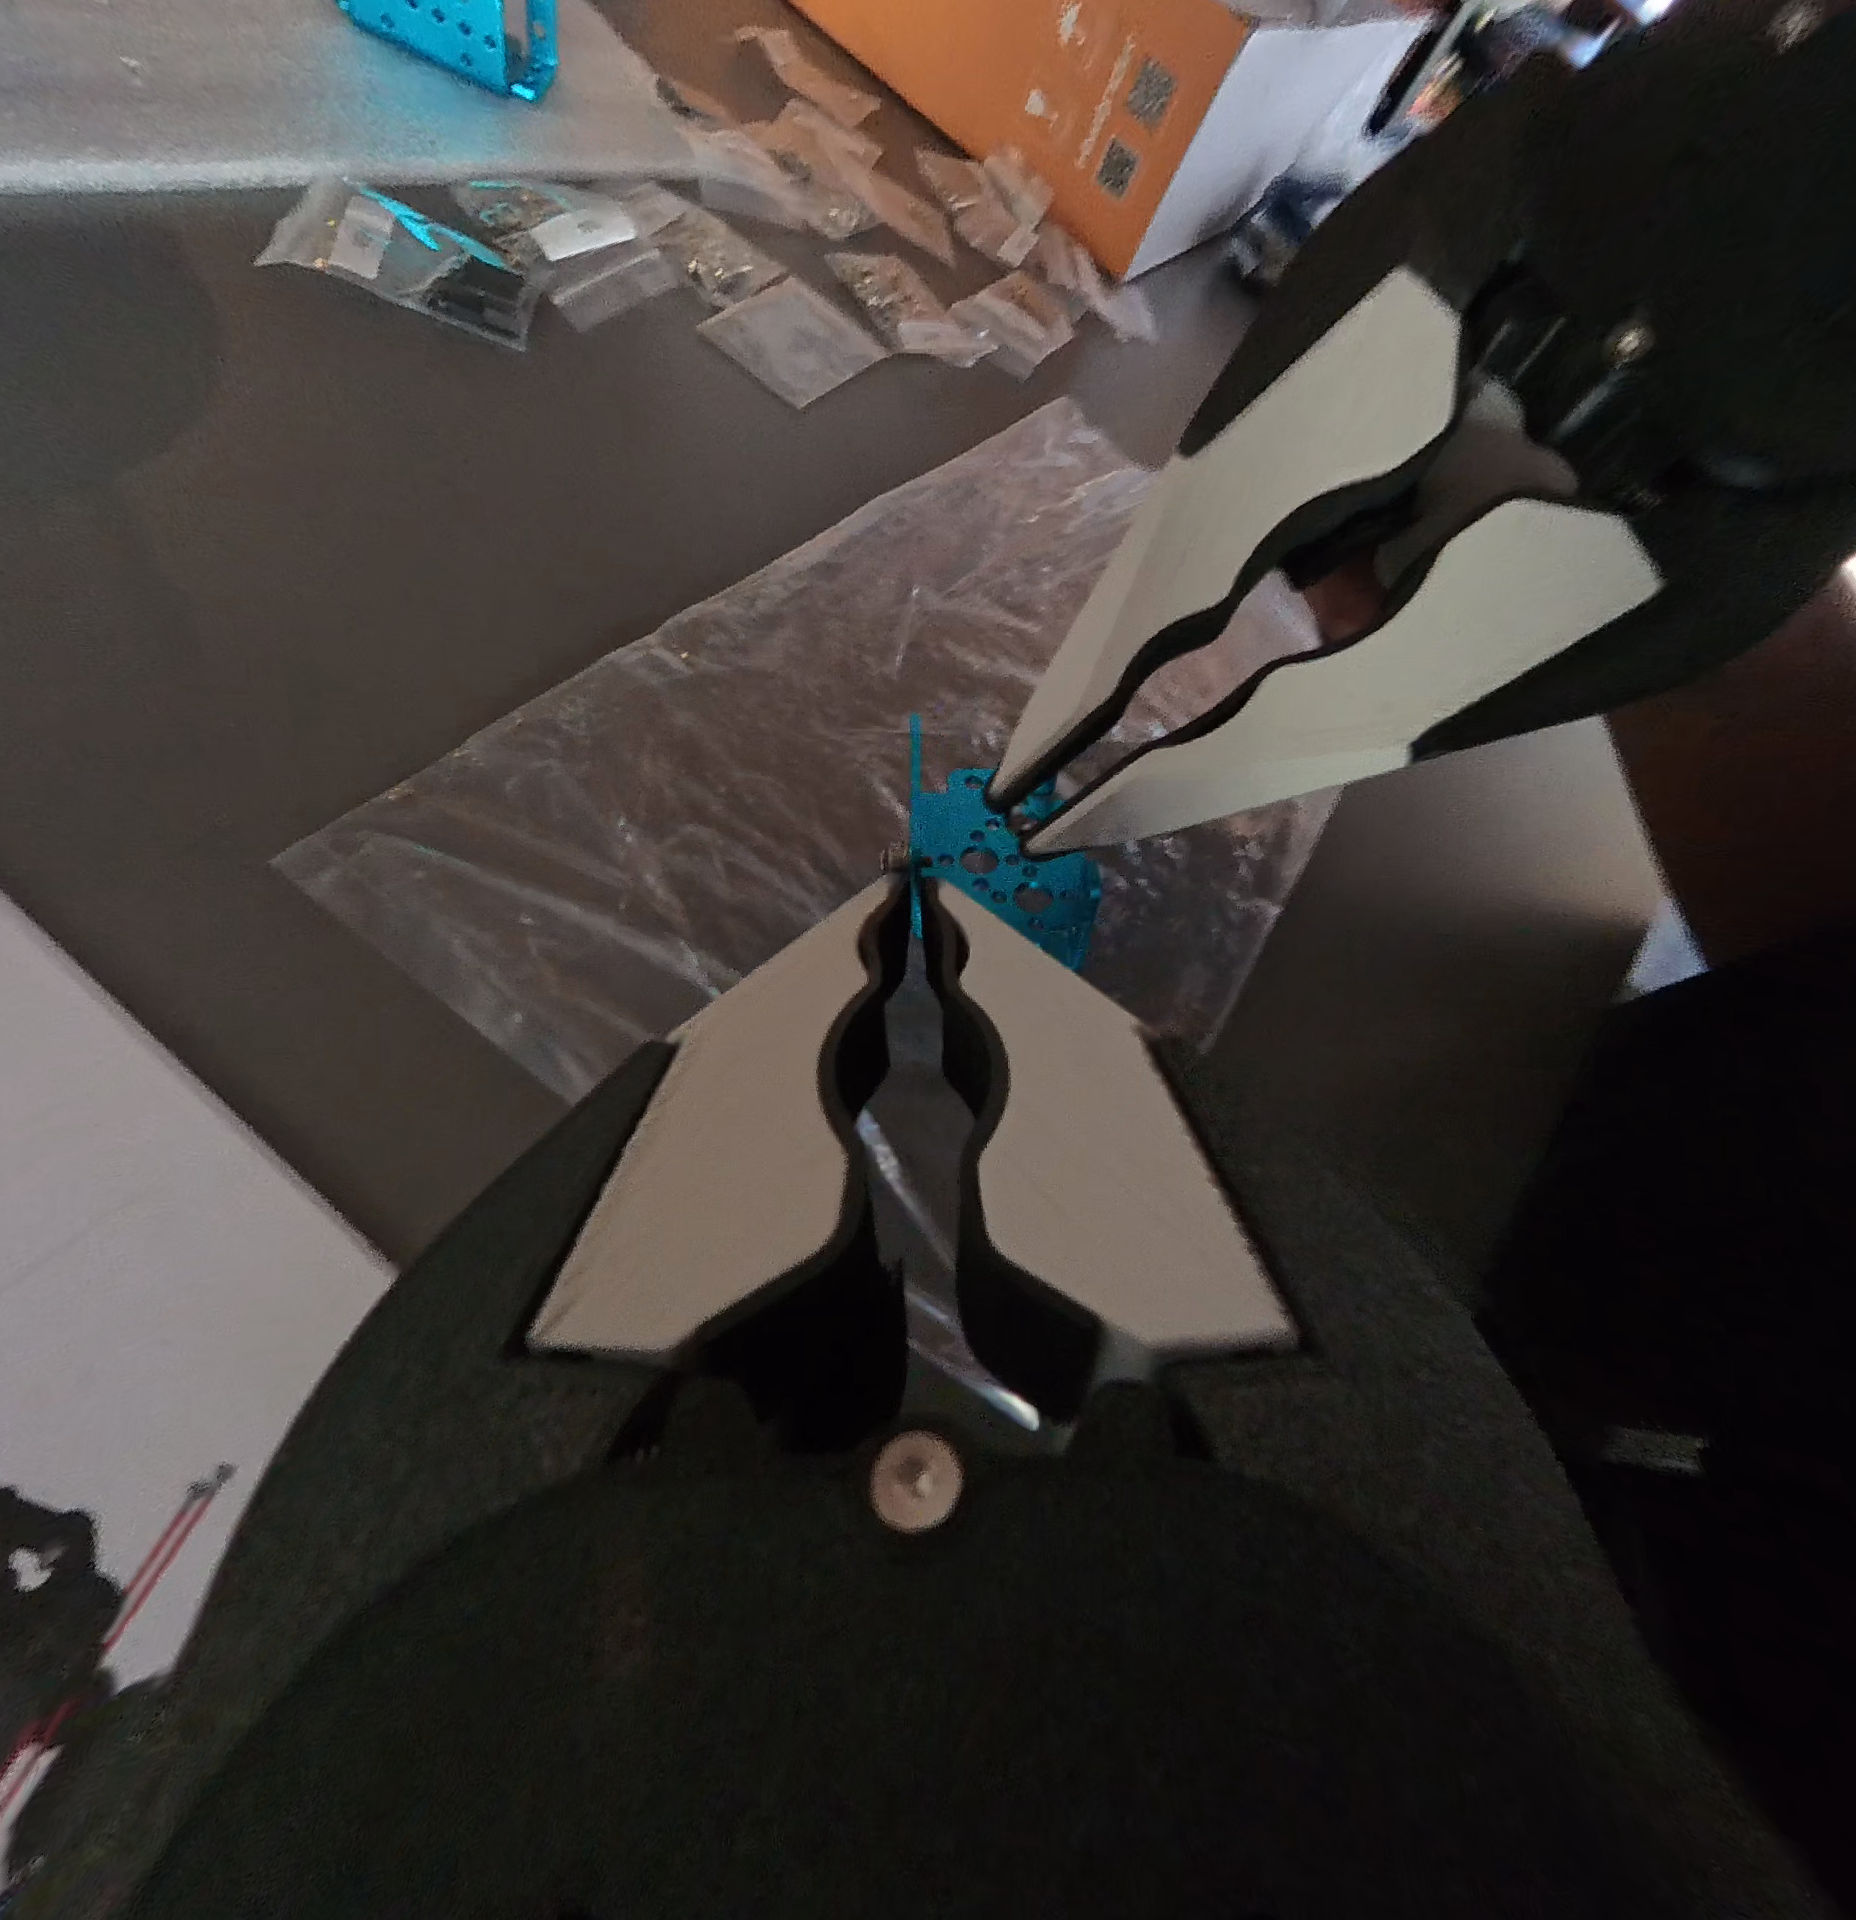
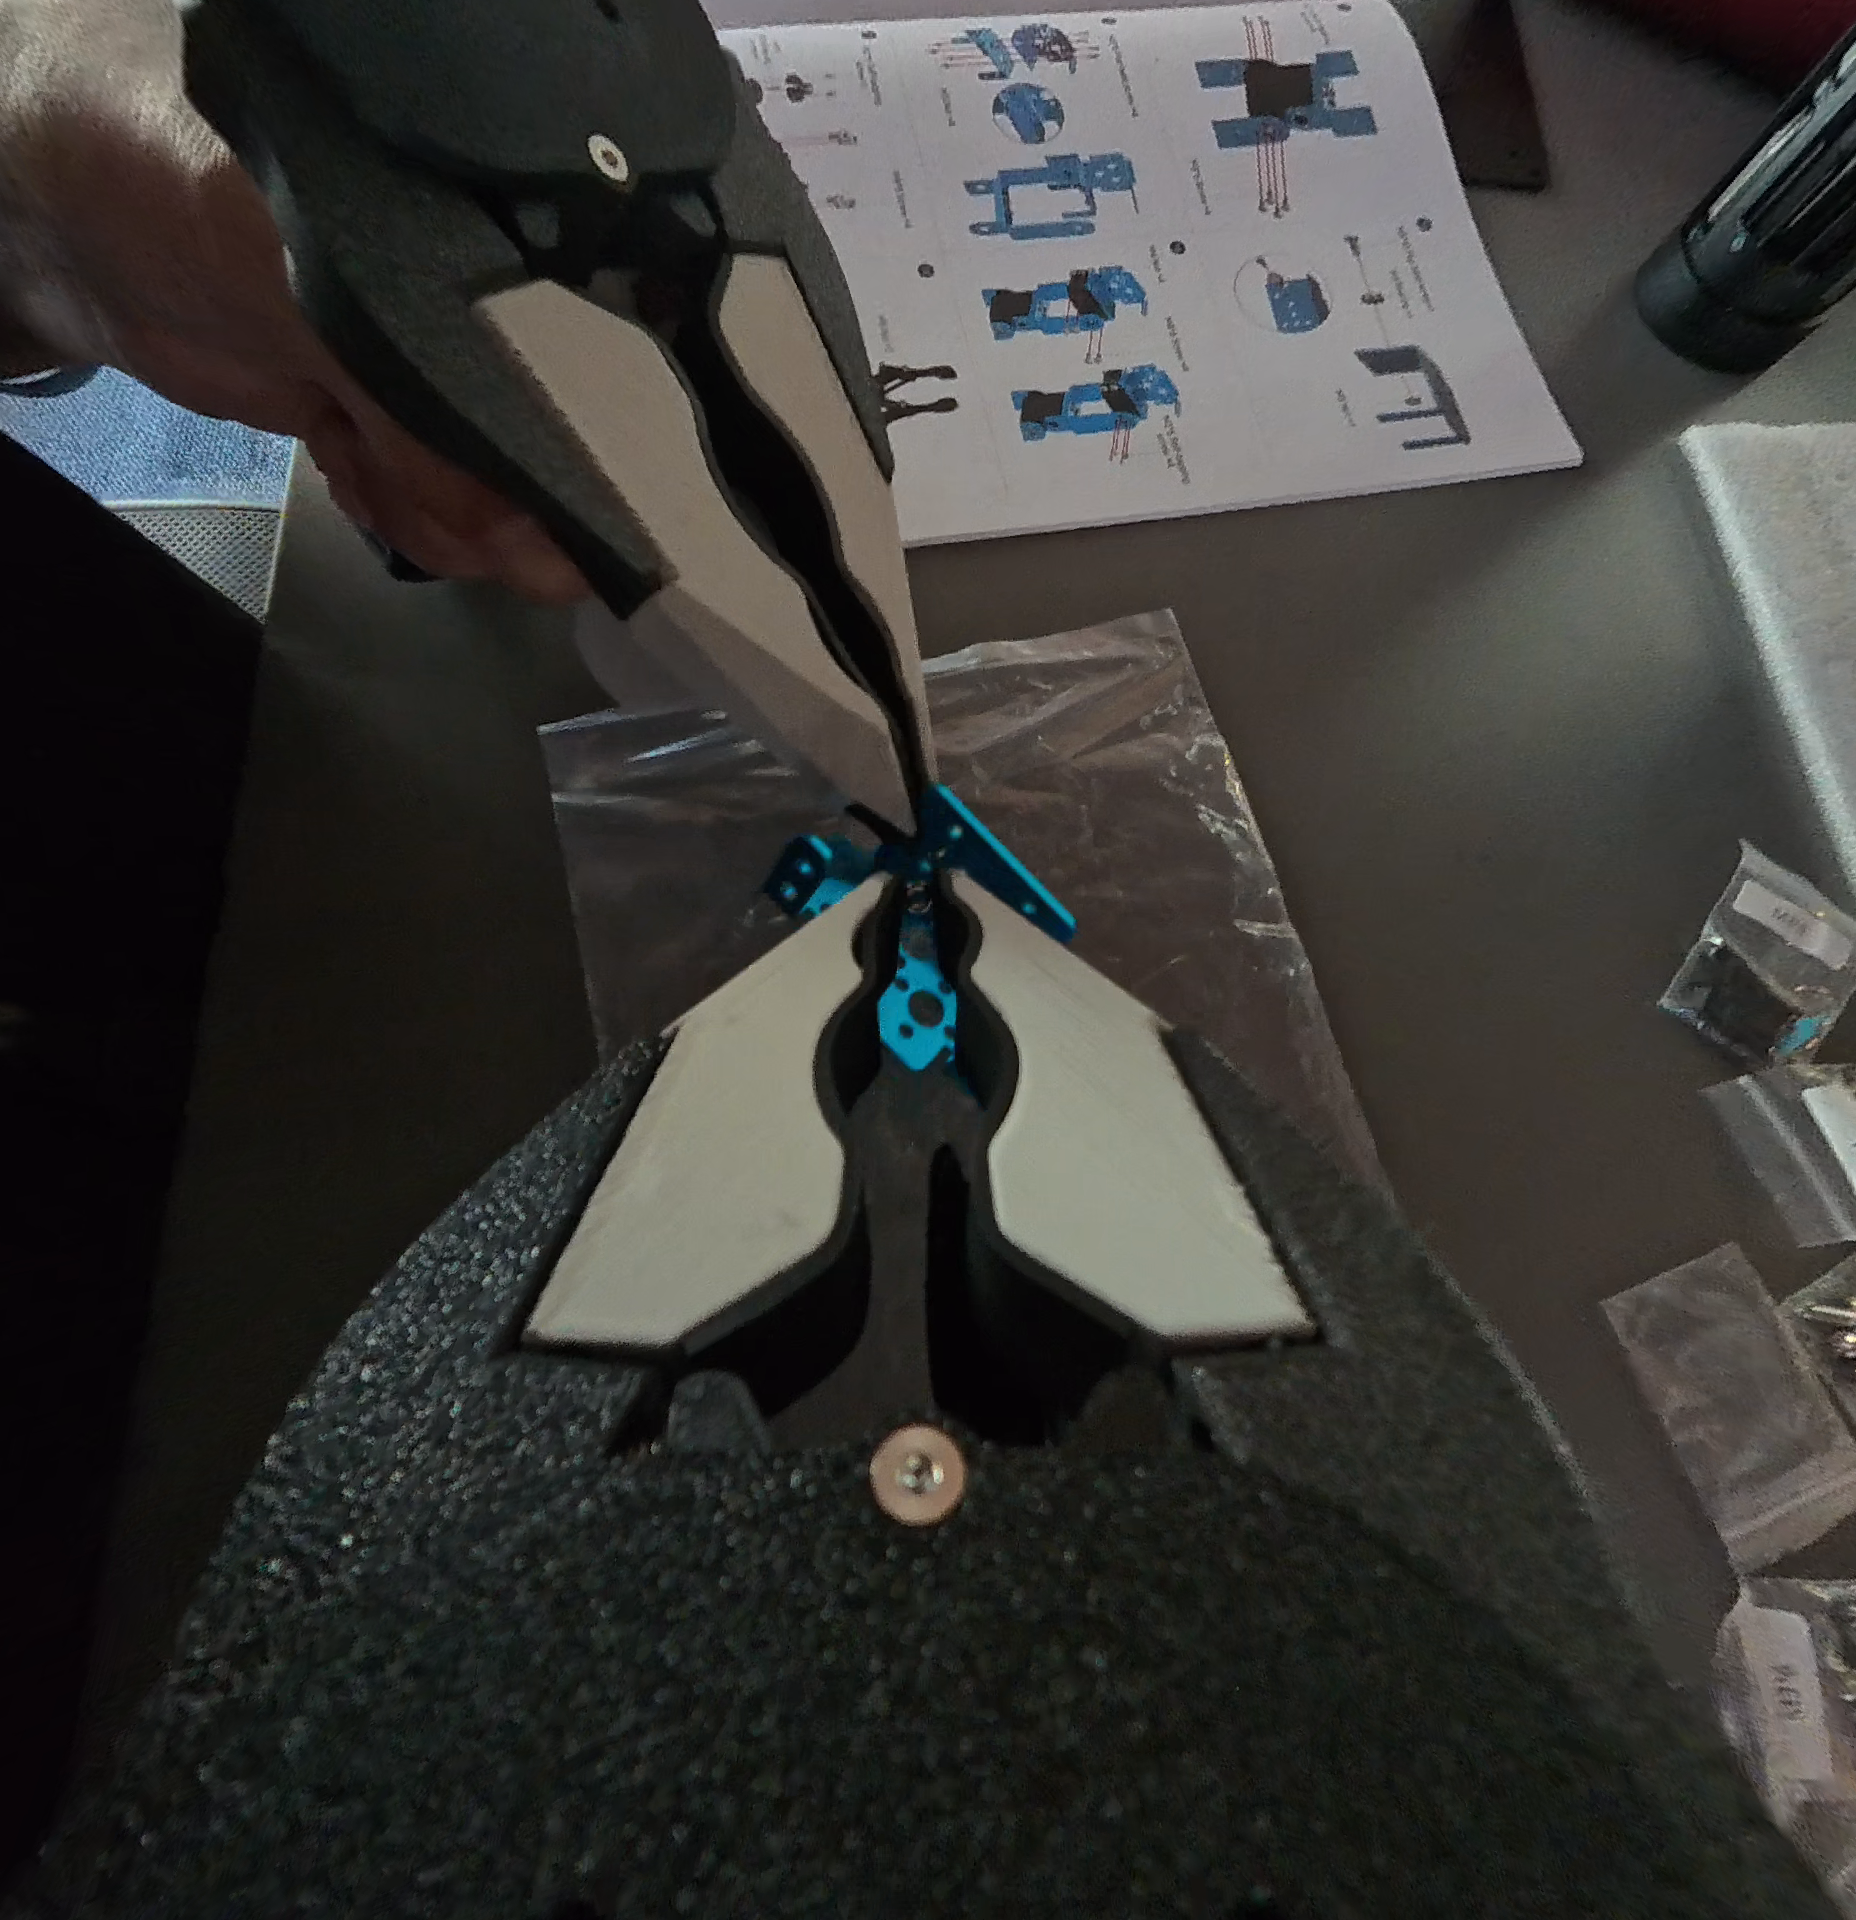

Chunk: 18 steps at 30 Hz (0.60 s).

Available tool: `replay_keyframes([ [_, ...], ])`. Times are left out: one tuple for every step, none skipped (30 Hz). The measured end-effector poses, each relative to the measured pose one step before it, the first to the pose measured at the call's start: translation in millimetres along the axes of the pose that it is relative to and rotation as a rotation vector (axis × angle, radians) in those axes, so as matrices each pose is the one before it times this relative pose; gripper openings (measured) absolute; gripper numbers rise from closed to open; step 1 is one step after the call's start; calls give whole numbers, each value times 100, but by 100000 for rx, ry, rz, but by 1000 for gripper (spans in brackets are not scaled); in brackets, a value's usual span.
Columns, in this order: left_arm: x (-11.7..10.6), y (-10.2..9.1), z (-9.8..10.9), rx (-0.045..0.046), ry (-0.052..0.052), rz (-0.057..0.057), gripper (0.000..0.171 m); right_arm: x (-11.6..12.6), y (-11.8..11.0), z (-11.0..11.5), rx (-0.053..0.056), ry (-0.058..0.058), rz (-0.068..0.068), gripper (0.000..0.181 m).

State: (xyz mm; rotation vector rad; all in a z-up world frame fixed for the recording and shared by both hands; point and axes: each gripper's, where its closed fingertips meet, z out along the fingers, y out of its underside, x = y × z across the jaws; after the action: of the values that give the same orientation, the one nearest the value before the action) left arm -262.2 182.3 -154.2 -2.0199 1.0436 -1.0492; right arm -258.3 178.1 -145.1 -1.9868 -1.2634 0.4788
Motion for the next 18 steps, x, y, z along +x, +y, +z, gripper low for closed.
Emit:
replay_keyframes([
  [-339,324,107,-1777,-3417,2640,1,-36,285,14,133,-490,1252,5],
  [-246,283,108,-1661,-3622,2971,1,23,334,8,-68,-257,1610,5],
  [-132,244,122,-1545,-3506,3131,1,47,305,-19,403,-19,1718,5],
  [120,172,143,-1165,-2223,3065,1,54,286,4,683,-105,2118,5],
  [217,138,155,-954,-1505,2168,1,72,308,9,417,95,2472,5],
  [216,141,159,-916,-1451,1769,2,58,232,8,657,456,2113,5],
  [202,131,161,-772,-1357,1915,2,-24,139,4,1014,399,1722,5],
  [234,164,156,-1083,-793,2068,1,-157,159,33,591,-259,1564,4],
  [197,228,137,-1523,-587,1918,1,-182,167,42,291,-169,1054,4],
  [119,224,115,-1418,-495,1585,2,-165,153,42,201,12,647,4],
  [120,232,67,-1400,84,1189,8,-139,156,36,48,70,751,4],
  [94,299,55,-1785,561,1074,19,-105,142,18,57,181,884,4],
  [-40,272,30,-1590,-28,1160,25,-99,97,-13,271,87,825,4],
  [-132,202,0,-1086,-176,1435,28,-111,77,-23,333,61,623,4],
  [-88,106,-13,-550,438,1770,30,-65,73,-31,153,286,368,4],
  [68,-34,-16,109,1600,2373,31,-43,44,-39,123,443,179,4],
  [88,-126,-25,360,1921,2854,31,-27,39,-15,63,359,188,4],
  [37,-167,-19,288,1638,3043,31,-30,36,13,-45,211,257,4],
])
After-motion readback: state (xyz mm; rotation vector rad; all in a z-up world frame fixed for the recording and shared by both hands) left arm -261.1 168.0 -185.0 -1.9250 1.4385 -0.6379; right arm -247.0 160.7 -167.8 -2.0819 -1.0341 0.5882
